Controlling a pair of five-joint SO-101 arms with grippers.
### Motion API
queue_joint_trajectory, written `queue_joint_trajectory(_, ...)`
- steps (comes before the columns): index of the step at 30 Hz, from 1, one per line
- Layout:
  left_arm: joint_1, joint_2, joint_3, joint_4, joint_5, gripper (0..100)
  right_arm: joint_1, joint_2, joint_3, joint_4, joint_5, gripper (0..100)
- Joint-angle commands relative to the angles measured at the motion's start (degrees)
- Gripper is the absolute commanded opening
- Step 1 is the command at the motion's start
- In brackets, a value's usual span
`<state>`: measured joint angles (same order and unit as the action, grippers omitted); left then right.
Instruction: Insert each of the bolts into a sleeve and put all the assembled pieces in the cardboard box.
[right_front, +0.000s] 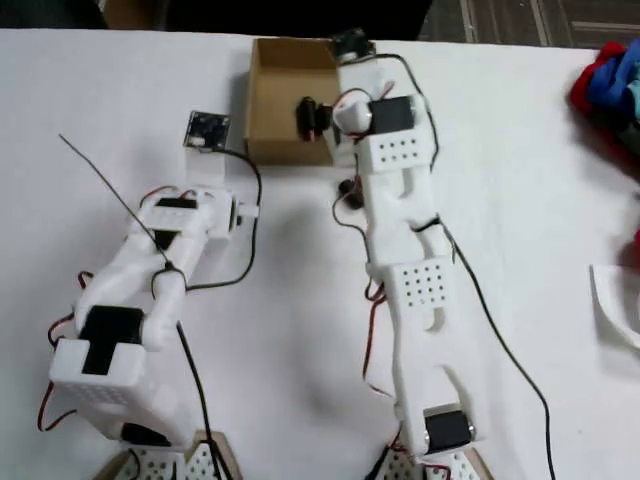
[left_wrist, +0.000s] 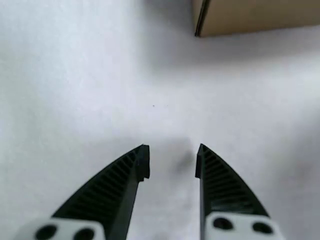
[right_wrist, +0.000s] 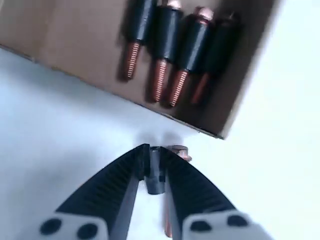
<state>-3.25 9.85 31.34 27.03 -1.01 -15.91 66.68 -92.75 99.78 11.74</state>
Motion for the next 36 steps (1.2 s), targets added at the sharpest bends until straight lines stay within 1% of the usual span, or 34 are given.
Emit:
queue_joint_trajectory(1,-0.7,-0.3,-2.5,0.4,-0.4,17,-0.5,-4.5,1.5,1.5,1.6,3.3)
queue_joint_trajectory(5,-0.7,-0.3,-2.5,0.4,-0.4,17,-0.7,-4.4,9.2,1.5,1.8,15.6)
queue_joint_trajectory(7,-0.7,-0.3,-2.5,0.4,-0.4,17,-0.9,-4.4,12.6,1.5,1.8,18.5)
queue_joint_trajectory(13,-0.7,-0.3,-2.5,0.4,-0.4,17,-2.3,-4.3,18.2,-0.2,5.6,16.3)
queue_joint_trajectory(18,-0.7,-0.3,-2.5,0.4,-0.4,17,-3.1,-3.4,20.7,-3.6,12.0,16.2)
queue_joint_trajectory(21,-0.7,-0.3,-2.5,0.4,-0.4,17,-3.3,-0.9,20.7,-3.7,14.7,16.2)
queue_joint_trajectory(28,-0.7,-0.3,-2.6,0.4,-0.4,17,-2.9,1.4,20.3,-3.7,15.0,16.2)
queue_joint_trajectory(32,-0.7,-0.3,-2.6,0.4,-0.4,17,-2.9,-0.3,16.4,-2.9,15.0,16.2)
queue_joint_trajectory(36,-0.7,-0.3,-2.6,0.4,-0.4,17,-3.1,-2.9,12.3,0.3,15.0,16.2)
